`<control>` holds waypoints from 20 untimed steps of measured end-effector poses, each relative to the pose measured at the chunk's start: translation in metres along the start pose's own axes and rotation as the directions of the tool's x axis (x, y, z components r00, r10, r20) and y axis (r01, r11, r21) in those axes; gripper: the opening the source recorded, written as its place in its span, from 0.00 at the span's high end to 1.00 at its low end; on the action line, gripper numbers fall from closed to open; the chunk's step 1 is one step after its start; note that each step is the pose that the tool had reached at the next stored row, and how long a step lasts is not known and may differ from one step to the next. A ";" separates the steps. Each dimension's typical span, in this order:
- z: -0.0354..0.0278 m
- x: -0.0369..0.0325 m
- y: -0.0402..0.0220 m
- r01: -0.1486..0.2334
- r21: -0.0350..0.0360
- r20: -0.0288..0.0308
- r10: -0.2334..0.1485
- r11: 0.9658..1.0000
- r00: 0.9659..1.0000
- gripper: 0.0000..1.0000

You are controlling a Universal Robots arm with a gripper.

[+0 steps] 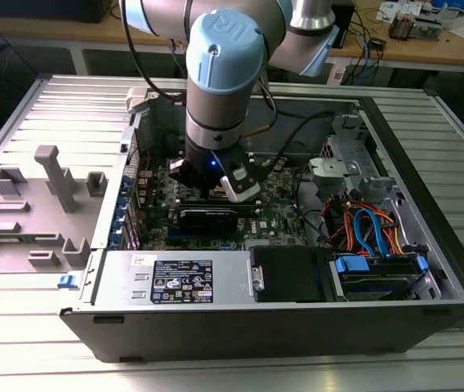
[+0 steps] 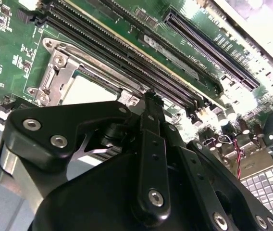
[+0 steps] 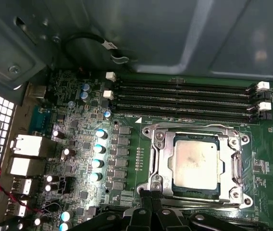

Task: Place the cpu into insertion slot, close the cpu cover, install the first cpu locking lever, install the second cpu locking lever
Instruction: 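Install the second cpu locking lever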

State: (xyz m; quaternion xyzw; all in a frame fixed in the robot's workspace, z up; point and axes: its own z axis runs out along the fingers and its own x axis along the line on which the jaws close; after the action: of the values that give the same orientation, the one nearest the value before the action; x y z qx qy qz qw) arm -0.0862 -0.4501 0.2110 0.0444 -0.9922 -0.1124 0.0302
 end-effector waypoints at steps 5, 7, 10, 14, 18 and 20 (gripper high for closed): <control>0.0028 -0.0001 -0.0010 0.000 -0.001 0.000 0.000 1.000 1.000 0.89; 0.0035 0.0003 -0.0010 0.000 -0.002 0.000 0.000 1.000 1.000 0.89; 0.0039 0.0011 -0.0011 0.000 -0.005 0.000 0.000 1.000 1.000 0.89; 0.0053 0.0017 -0.0013 0.001 -0.006 0.001 -0.001 1.000 1.000 0.89; 0.0061 0.0020 -0.0015 0.001 -0.007 0.001 -0.001 1.000 1.000 0.89; 0.0063 0.0021 -0.0016 0.001 -0.007 0.000 -0.001 1.000 1.000 0.89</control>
State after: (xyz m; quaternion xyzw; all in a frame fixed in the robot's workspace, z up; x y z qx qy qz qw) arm -0.0887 -0.4505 0.2047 0.0448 -0.9918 -0.1158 0.0301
